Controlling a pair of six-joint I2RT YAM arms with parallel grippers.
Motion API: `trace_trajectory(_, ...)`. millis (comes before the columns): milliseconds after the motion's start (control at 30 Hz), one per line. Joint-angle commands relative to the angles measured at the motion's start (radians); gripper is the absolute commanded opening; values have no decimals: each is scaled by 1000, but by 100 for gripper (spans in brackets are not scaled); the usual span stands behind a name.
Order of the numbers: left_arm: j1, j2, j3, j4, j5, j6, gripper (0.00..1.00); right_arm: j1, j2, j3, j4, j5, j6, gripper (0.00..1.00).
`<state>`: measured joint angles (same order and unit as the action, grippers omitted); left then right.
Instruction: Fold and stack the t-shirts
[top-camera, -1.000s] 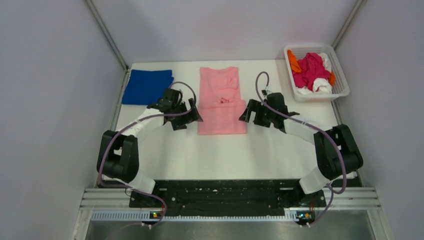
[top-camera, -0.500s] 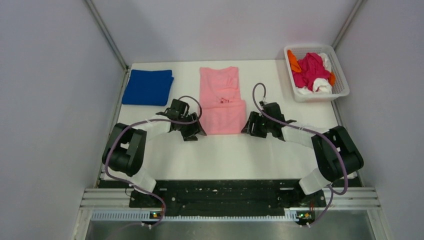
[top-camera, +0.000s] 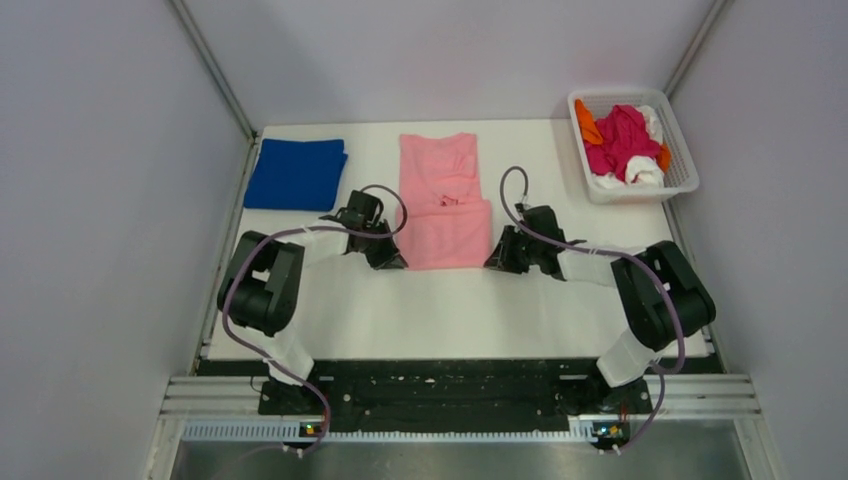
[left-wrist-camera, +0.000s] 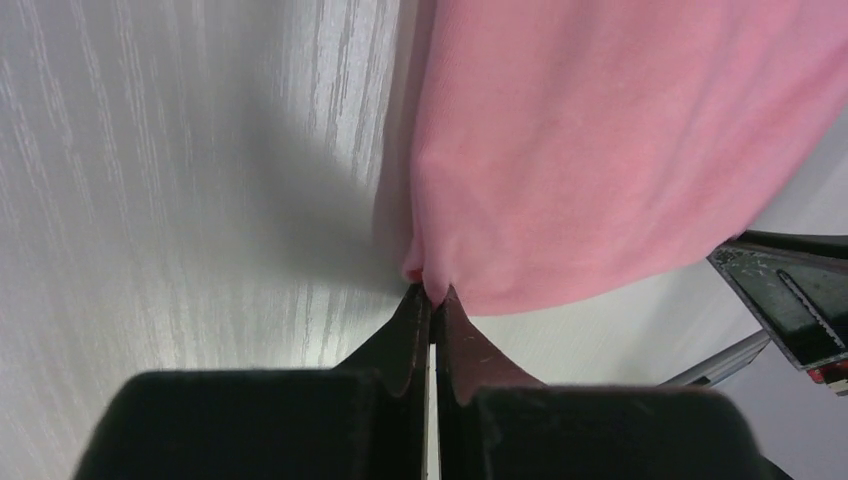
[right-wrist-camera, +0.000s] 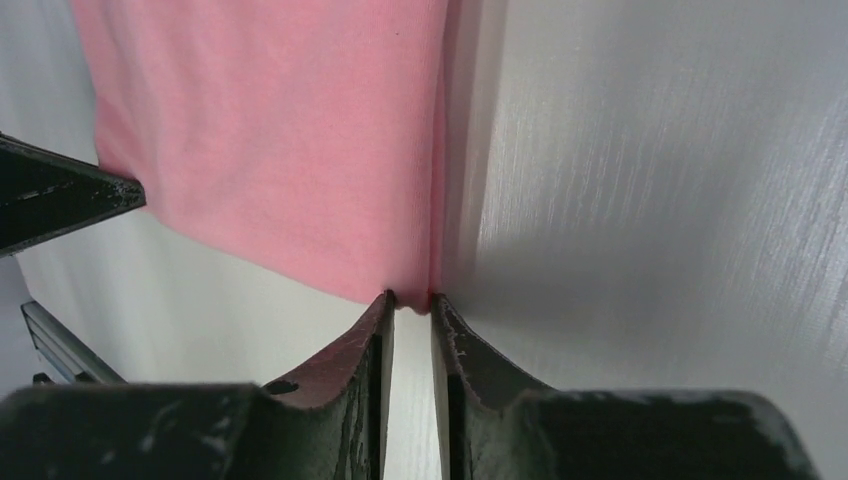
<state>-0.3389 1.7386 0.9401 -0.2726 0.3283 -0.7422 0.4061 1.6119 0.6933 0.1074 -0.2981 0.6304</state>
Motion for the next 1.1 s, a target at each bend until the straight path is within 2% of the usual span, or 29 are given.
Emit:
trace_trajectory(0,2,55,32,-22,-87,27,0,17,42,-13,66,-43,-15,15)
trace_trajectory(67,2,49,16,-20,-93,29,0,16,60,-16,91,-60,-12,0)
trace_trajectory(233,-2,-77,-133,18,-88,27,0,18,9,-76,102,-99,-9,0)
trace_trajectory(433,-38,-251,-347,25,-60,7,0,54,-140,-201,1,-120,-5,0)
trace_trajectory(633,-98,-475,-483,-85,-75,-63,0,154,-329,-301,-160,-150,39,0)
trace_trajectory(833,-166,-708,-515,-220,-101,-114,0,191,-539,-324,-269,-200,65,0)
trace_trajectory(967,-170,-845,-472,-280,-122,-108,0,192,-648,-290,-295,-199,67,0)
trace_trajectory(1067,-170,-879,-404,-309,-166,-101,0,191,-670,-229,-310,-179,45,0)
